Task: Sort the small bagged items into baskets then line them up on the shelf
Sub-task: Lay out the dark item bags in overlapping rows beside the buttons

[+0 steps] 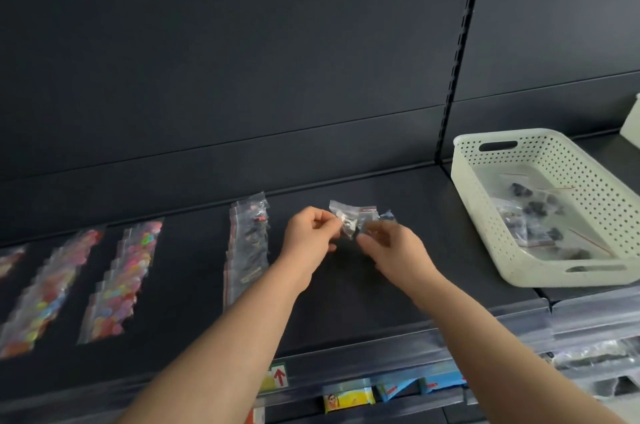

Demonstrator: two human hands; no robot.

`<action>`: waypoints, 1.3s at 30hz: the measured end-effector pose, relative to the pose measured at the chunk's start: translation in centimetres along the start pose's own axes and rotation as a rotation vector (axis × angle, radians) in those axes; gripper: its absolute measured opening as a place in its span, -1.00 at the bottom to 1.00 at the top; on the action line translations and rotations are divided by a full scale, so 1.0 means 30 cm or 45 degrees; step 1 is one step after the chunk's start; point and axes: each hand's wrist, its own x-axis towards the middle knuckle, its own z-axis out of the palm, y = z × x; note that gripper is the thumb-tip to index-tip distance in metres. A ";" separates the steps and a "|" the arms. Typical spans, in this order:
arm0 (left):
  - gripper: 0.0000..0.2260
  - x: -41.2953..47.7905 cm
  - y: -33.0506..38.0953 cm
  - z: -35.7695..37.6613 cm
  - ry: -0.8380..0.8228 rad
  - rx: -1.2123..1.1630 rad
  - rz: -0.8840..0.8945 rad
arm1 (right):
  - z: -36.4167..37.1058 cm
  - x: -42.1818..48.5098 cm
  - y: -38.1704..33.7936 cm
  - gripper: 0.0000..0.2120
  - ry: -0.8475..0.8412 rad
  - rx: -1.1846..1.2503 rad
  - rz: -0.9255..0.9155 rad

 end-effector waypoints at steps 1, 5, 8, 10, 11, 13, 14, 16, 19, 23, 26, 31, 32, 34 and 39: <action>-0.97 -0.013 0.000 -0.008 -0.029 -0.069 0.000 | 0.015 0.000 -0.013 -0.68 -0.103 0.256 0.090; -0.93 -0.048 -0.005 -0.034 -0.126 -0.148 -0.013 | 0.041 -0.001 -0.041 -0.88 -0.197 0.717 0.183; -0.83 -0.061 -0.006 -0.066 -0.105 -0.149 -0.082 | 0.055 0.011 -0.040 -0.92 -0.091 0.804 0.161; -0.79 -0.062 -0.006 -0.083 -0.092 -0.108 -0.142 | 0.058 0.010 -0.045 -0.87 -0.047 0.850 0.152; -0.79 -0.061 -0.002 -0.090 -0.082 -0.060 -0.151 | 0.058 0.009 -0.047 -0.85 -0.028 0.842 0.137; -0.78 -0.062 0.008 -0.098 -0.039 -0.003 -0.100 | 0.053 0.009 -0.051 -0.86 -0.037 0.714 0.093; -0.76 -0.068 0.017 -0.103 -0.031 -0.022 -0.051 | 0.051 0.007 -0.053 -0.88 -0.074 0.598 0.063; -0.72 -0.083 0.037 -0.112 -0.091 -0.017 0.029 | 0.048 -0.003 -0.059 -0.89 -0.180 0.391 -0.001; -0.85 -0.093 0.037 -0.114 -0.168 0.156 0.092 | 0.048 -0.027 -0.061 -0.82 -0.301 0.400 -0.007; -0.94 -0.103 0.020 -0.124 -0.083 0.040 0.017 | 0.044 -0.058 -0.052 -0.80 -0.351 0.457 0.046; -0.92 -0.110 0.015 -0.145 -0.035 0.006 0.041 | 0.030 -0.066 -0.036 -0.91 -0.261 0.576 0.099; -0.91 -0.119 0.024 -0.178 -0.169 0.101 0.134 | 0.044 -0.087 -0.038 -0.78 -0.382 0.754 0.319; -0.88 -0.123 0.027 -0.183 -0.228 0.124 0.170 | 0.050 -0.091 -0.045 -0.68 -0.452 0.827 0.377; -0.80 -0.136 0.026 -0.192 -0.373 0.218 0.242 | 0.059 -0.095 -0.056 -0.55 -0.530 0.946 0.436; -0.76 -0.148 0.019 -0.221 -0.275 0.106 0.115 | 0.092 -0.110 -0.054 -0.78 -0.414 0.956 0.292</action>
